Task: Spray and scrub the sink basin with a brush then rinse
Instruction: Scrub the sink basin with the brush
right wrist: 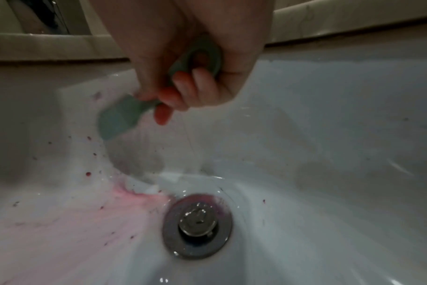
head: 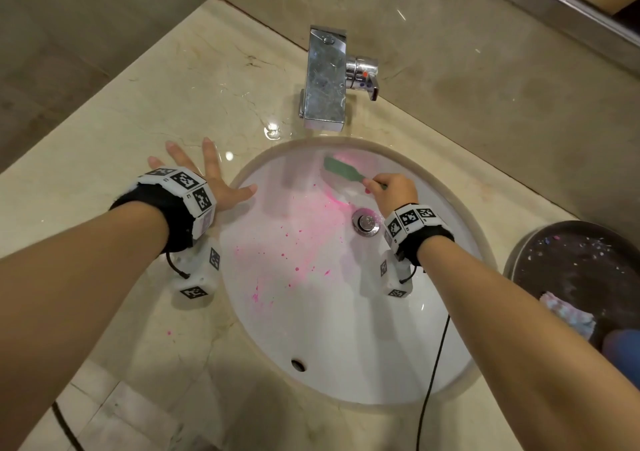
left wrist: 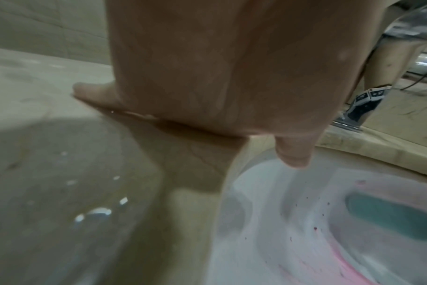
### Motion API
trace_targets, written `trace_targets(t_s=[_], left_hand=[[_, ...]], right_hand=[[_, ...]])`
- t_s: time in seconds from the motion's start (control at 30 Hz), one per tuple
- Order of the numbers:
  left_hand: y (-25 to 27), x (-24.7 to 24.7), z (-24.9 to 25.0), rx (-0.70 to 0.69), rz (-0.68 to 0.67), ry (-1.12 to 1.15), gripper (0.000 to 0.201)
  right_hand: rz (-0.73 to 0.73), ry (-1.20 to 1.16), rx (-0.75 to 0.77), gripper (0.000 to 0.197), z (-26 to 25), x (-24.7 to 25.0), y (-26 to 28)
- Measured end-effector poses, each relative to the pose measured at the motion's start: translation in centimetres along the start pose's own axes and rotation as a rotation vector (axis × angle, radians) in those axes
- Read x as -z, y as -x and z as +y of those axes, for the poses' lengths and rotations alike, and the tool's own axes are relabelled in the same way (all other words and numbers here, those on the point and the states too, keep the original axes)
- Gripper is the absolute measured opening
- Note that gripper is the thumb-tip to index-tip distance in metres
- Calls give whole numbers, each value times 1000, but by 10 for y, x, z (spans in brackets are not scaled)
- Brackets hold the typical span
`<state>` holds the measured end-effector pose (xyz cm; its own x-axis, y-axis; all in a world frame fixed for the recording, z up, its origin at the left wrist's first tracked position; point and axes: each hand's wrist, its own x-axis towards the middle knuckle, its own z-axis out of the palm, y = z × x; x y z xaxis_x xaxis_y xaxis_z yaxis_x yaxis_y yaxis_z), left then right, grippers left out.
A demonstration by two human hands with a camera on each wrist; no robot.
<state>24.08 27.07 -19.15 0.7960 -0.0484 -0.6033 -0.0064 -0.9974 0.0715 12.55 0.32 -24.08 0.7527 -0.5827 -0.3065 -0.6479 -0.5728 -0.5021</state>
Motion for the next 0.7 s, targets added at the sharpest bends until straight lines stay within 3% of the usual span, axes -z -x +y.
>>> trace_targets(t_s=[0.1,0.27,0.43,0.6,0.7], left_hand=[[-1,1,0,2,-4,-8,113],[-2,1,-1,1,-15,-21,116],[-2,2,1,7,-19,-27,115],[-2,1,0,-1,-12,-28,118],[-4,1,0,0,-18,-35,121]], right_hand=[[55,-49,25,31,-5,3,-1],[-59,120,-100,40,-2,3,-3],[51,-34,9,32,-1,1,0],[-58,127,-162,39,10,0,0],[-3,64,-82,39,7,-6,3]])
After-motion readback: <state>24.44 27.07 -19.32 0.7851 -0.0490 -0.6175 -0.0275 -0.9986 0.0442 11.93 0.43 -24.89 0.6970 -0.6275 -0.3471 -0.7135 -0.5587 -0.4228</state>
